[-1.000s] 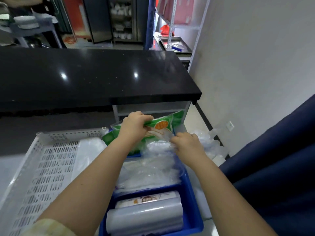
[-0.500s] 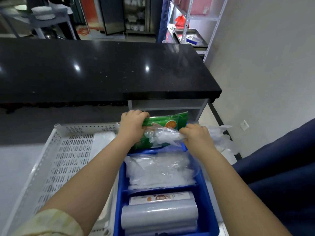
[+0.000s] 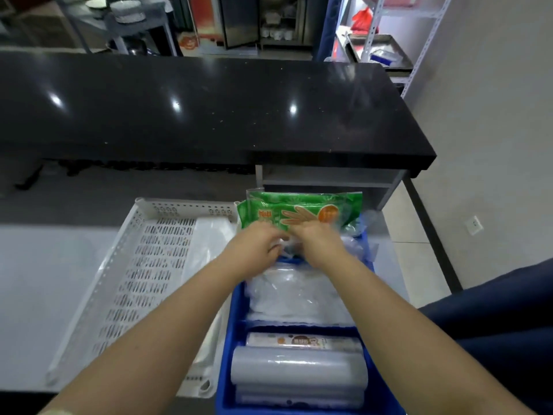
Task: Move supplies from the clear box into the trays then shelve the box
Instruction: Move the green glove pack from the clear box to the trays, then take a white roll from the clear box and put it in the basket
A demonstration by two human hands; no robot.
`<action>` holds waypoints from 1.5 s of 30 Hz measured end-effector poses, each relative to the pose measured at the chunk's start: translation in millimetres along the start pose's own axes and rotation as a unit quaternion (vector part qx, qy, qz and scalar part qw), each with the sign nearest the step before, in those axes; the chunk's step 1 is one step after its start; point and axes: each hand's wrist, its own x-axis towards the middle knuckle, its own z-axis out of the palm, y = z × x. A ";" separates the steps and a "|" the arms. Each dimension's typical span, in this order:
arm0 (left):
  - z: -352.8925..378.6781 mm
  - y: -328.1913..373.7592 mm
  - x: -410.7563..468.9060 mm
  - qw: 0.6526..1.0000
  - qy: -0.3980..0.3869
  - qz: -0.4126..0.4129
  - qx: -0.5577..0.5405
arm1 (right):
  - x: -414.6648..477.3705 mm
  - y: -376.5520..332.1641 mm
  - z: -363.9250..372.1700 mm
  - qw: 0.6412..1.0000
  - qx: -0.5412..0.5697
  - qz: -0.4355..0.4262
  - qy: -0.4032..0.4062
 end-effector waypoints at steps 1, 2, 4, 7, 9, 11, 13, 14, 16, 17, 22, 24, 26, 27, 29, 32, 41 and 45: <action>13.0 -0.7 -3.6 0.999 -0.032 -0.016 0.028 | -1.6 2.5 4.5 1.000 0.029 0.000 0.011; 23.6 -3.2 -6.3 0.997 -0.050 -0.026 0.055 | -5.7 7.3 7.7 0.998 0.065 0.001 0.028; 35.4 -8.9 -8.8 0.994 -0.058 -0.027 0.088 | -19.8 20.6 13.5 0.989 0.134 0.015 0.061; 42.8 -9.8 -6.3 0.989 -0.068 -0.034 0.129 | -37.2 37.4 21.6 0.985 0.123 0.086 0.087; 47.4 -5.1 -3.7 0.983 -0.097 -0.052 0.144 | -40.6 40.1 24.7 0.982 0.133 0.123 0.053; 51.2 0.1 -3.1 0.978 -0.132 -0.074 0.142 | -40.0 37.5 23.4 0.978 0.157 0.136 -0.017; 50.1 4.7 -4.3 0.977 -0.151 -0.091 0.122 | -38.0 34.9 21.9 0.977 0.158 0.134 -0.058; 46.4 7.2 -5.0 0.980 -0.143 -0.091 0.107 | -37.1 33.3 19.8 0.978 0.148 0.133 -0.059; 33.0 11.5 -8.0 0.989 -0.086 -0.084 0.085 | -35.1 26.2 8.3 0.986 0.107 0.122 -0.030; 23.4 12.7 -10.2 0.992 -0.049 -0.080 0.082 | -33.4 20.3 0.1 0.989 0.095 0.109 0.001; -32.3 -5.8 -55.5 0.976 0.119 -0.152 0.098 | -8.8 -55.5 -45.9 0.987 0.100 -0.060 0.108; -54.2 -20.3 -87.9 0.961 0.165 -0.202 0.092 | 1.3 -101.1 -56.5 0.980 0.117 -0.130 0.094; -74.2 -36.1 -128.7 0.940 0.210 -0.252 0.091 | 9.7 -148.4 -59.9 0.970 0.118 -0.199 0.070; -83.4 -44.9 -153.2 0.928 0.228 -0.279 0.096 | 12.6 -173.5 -60.3 0.965 0.114 -0.228 0.062; -97.7 -64.5 -207.7 0.902 0.250 -0.334 0.110 | 15.2 -226.3 -58.1 0.954 0.104 -0.275 0.060; -110.5 -96.2 -299.3 0.862 0.271 -0.409 0.125 | 13.0 -315.4 -47.5 0.933 0.085 -0.343 0.062; -137.2 -186.4 -605.7 0.749 0.302 -0.573 0.140 | -30.9 -632.9 23.0 0.870 0.075 -0.487 0.001; -133.3 -227.0 -726.0 0.690 0.309 -0.644 0.115 | -51.5 -743.7 60.5 0.847 0.091 -0.524 -0.022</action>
